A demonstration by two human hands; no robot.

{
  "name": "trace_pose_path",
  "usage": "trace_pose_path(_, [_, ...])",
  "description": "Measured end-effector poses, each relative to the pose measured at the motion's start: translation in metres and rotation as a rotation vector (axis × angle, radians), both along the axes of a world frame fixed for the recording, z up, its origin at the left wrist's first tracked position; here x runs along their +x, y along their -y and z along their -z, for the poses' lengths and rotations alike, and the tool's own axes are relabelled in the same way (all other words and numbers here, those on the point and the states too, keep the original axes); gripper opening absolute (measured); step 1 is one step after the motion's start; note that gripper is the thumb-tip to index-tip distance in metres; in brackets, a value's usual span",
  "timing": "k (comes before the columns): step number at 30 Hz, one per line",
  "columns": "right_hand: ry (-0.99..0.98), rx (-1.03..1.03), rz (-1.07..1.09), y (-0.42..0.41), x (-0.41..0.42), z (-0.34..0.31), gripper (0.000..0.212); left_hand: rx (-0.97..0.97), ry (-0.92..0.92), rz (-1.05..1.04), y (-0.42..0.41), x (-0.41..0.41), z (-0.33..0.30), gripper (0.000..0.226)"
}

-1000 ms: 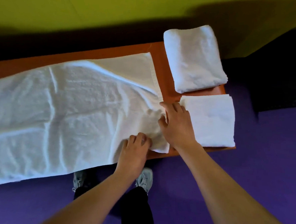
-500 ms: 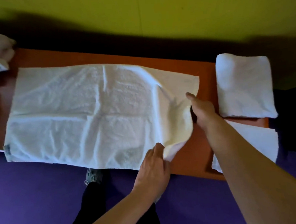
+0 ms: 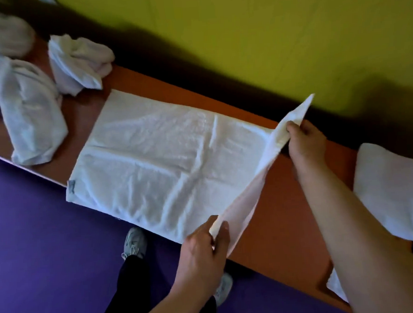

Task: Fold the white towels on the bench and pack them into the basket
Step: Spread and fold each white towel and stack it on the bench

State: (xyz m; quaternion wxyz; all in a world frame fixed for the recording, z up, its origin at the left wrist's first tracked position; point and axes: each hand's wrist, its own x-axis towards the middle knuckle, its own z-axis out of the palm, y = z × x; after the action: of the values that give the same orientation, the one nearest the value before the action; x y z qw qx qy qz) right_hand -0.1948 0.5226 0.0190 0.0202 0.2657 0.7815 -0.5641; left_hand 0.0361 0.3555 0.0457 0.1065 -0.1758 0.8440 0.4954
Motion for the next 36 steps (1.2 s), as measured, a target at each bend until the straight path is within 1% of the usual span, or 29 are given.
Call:
trace_pose_path(2, [-0.025, 0.01, -0.078, 0.043, -0.007, -0.006, 0.015, -0.033, 0.025, -0.073, 0.033, 0.001, -0.007, 0.012])
trace_pose_path(4, [-0.064, 0.012, -0.166, 0.09, -0.011, -0.009, 0.019, -0.043, 0.023, -0.118, 0.067, 0.001, -0.013, 0.011])
trace_pose_path(6, [-0.1, 0.03, -0.216, 0.137, -0.014, -0.009, 0.019, -0.053, -0.004, -0.163, 0.1, 0.002, -0.017, 0.02])
trace_pose_path(8, [-0.081, 0.044, -0.257, 0.183, -0.014, -0.008, 0.026, -0.025, -0.006, -0.23, 0.134, 0.004, -0.017, 0.034])
trace_pose_path(10, [-0.075, 0.042, -0.294, 0.226, -0.015, -0.004, 0.028, -0.011, 0.015, -0.267, 0.166, 0.008, -0.015, 0.047])
trace_pose_path(14, [-0.098, 0.074, -0.353, 0.301, -0.015, -0.001, 0.021, -0.053, 0.042, -0.314, 0.23, 0.019, 0.0, 0.05])
trace_pose_path(18, [-0.097, 0.141, -0.407, 0.36, -0.014, 0.01, 0.028, -0.038, 0.147, -0.321, 0.283, 0.024, 0.016, 0.06])
trace_pose_path(21, [-0.057, 0.137, -0.417, 0.394, -0.013, 0.022, 0.029, -0.062, 0.226, -0.318, 0.316, 0.018, 0.028, 0.056])
trace_pose_path(25, [-0.004, 0.124, -0.421, 0.424, -0.012, 0.038, 0.027, -0.173, 0.336, -0.296, 0.354, 0.007, 0.054, 0.051])
trace_pose_path(26, [0.029, 0.086, -0.438, 0.429, -0.012, 0.042, 0.03, -0.195, 0.392, -0.284, 0.363, 0.004, 0.062, 0.05])
trace_pose_path(29, [0.161, -0.023, -0.483, 0.427, -0.004, 0.055, 0.047, -0.213, 0.592, -0.229, 0.387, -0.001, 0.092, 0.046])
trace_pose_path(30, [0.19, -0.024, -0.463, 0.421, 0.003, 0.06, 0.046, -0.218, 0.655, -0.189, 0.393, -0.003, 0.101, 0.045])
trace_pose_path(31, [0.208, -0.01, -0.424, 0.411, 0.013, 0.067, 0.044, -0.238, 0.708, -0.133, 0.398, -0.005, 0.109, 0.045])
trace_pose_path(33, [0.24, 0.094, -0.351, 0.385, 0.039, 0.077, 0.039, -0.28, 0.773, -0.003, 0.403, -0.008, 0.119, 0.046])
trace_pose_path(35, [0.287, 0.214, -0.311, 0.35, 0.076, 0.084, 0.034, -0.319, 0.783, 0.071, 0.406, -0.014, 0.124, 0.046])
trace_pose_path(36, [0.318, 0.276, -0.281, 0.332, 0.096, 0.084, 0.03, -0.338, 0.771, 0.072, 0.407, -0.018, 0.125, 0.044])
